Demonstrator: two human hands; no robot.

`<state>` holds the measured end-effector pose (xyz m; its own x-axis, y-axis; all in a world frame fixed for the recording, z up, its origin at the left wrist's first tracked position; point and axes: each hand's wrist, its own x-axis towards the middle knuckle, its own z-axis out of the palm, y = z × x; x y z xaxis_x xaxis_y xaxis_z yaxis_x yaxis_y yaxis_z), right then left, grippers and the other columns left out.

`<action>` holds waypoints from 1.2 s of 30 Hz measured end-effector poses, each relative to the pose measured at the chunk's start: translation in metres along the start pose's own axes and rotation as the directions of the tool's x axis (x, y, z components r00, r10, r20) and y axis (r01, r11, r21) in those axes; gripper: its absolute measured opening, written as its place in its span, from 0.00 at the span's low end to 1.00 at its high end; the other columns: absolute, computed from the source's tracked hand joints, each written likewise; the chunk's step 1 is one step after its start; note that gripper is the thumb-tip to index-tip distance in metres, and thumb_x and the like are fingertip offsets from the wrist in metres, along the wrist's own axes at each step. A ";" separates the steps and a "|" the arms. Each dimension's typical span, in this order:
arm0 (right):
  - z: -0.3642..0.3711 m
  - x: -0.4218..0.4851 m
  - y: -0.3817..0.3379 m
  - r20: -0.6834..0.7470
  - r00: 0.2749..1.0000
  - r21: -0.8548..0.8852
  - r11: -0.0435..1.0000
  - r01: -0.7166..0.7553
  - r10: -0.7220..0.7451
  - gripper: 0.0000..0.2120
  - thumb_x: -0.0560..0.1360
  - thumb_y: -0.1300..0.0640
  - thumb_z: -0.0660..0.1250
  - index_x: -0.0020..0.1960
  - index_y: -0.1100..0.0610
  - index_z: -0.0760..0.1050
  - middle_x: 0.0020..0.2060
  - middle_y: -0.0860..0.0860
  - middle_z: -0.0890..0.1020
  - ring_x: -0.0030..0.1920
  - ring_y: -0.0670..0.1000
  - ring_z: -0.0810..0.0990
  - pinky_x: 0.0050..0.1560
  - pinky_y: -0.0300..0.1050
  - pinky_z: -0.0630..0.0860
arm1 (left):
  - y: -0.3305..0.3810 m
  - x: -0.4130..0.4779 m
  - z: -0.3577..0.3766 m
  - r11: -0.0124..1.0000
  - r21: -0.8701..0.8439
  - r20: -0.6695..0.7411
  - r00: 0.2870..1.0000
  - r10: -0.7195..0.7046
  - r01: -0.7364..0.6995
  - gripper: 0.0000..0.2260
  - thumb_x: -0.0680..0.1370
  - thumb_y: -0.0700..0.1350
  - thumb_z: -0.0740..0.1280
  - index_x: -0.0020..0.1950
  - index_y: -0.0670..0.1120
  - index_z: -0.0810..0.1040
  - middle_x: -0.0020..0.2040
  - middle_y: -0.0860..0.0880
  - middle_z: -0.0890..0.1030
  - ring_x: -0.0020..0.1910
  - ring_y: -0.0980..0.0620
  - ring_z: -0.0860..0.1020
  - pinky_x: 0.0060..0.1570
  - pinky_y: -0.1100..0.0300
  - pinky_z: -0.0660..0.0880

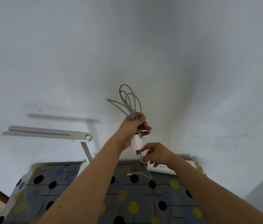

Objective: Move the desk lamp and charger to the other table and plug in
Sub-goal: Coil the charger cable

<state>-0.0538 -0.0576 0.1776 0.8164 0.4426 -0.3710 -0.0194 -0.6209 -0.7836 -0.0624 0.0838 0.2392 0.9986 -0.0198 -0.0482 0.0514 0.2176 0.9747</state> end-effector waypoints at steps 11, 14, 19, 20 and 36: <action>-0.013 -0.004 0.004 0.197 0.980 0.111 0.993 -0.041 0.019 0.12 0.73 0.56 0.61 0.45 0.59 0.82 0.37 0.56 0.84 0.30 0.48 0.74 0.29 0.38 0.71 | 0.003 0.005 -0.012 0.999 0.043 -0.140 0.990 0.023 -0.017 0.03 0.78 0.43 0.66 0.45 0.46 0.74 0.28 0.50 0.74 0.26 0.55 0.76 0.35 0.57 0.78; -0.023 -0.001 0.013 0.065 0.997 -0.175 0.984 -0.033 0.045 0.04 0.69 0.57 0.69 0.39 0.57 0.80 0.33 0.52 0.80 0.28 0.46 0.72 0.25 0.37 0.68 | -0.002 0.005 -0.018 0.980 0.200 -0.160 0.986 0.039 -0.007 0.06 0.76 0.47 0.69 0.44 0.46 0.75 0.27 0.50 0.73 0.25 0.54 0.73 0.30 0.60 0.75; -0.042 0.002 0.030 -0.256 0.966 -0.435 0.888 -0.149 0.037 0.12 0.71 0.45 0.70 0.37 0.52 0.75 0.34 0.48 0.79 0.35 0.47 0.76 0.39 0.41 0.74 | -0.009 0.004 -0.021 0.931 0.365 -0.086 0.996 0.022 0.011 0.08 0.75 0.49 0.70 0.42 0.46 0.74 0.28 0.50 0.73 0.24 0.55 0.72 0.26 0.63 0.74; -0.046 0.001 0.030 -0.308 0.951 -0.410 0.901 -0.144 0.011 0.13 0.72 0.44 0.69 0.37 0.52 0.75 0.35 0.49 0.79 0.36 0.48 0.77 0.40 0.42 0.74 | -0.012 0.004 -0.021 0.917 0.398 -0.083 0.996 0.019 0.016 0.08 0.75 0.49 0.70 0.42 0.46 0.75 0.29 0.50 0.74 0.24 0.56 0.73 0.26 0.64 0.73; -0.067 -0.002 -0.026 -0.643 0.752 -0.226 0.974 -0.006 -0.144 0.12 0.72 0.50 0.64 0.38 0.55 0.84 0.27 0.49 0.79 0.30 0.48 0.76 0.35 0.41 0.71 | -0.032 -0.002 -0.013 0.898 0.430 0.060 0.990 -0.127 0.089 0.19 0.69 0.55 0.75 0.54 0.45 0.81 0.47 0.45 0.84 0.39 0.53 0.79 0.36 0.62 0.76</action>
<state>-0.0164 -0.0861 0.2324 0.9880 0.0069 0.1543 0.1065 -0.7541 -0.6480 -0.0663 0.0894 0.2049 0.9817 -0.1058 -0.1585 0.1315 -0.2262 0.9652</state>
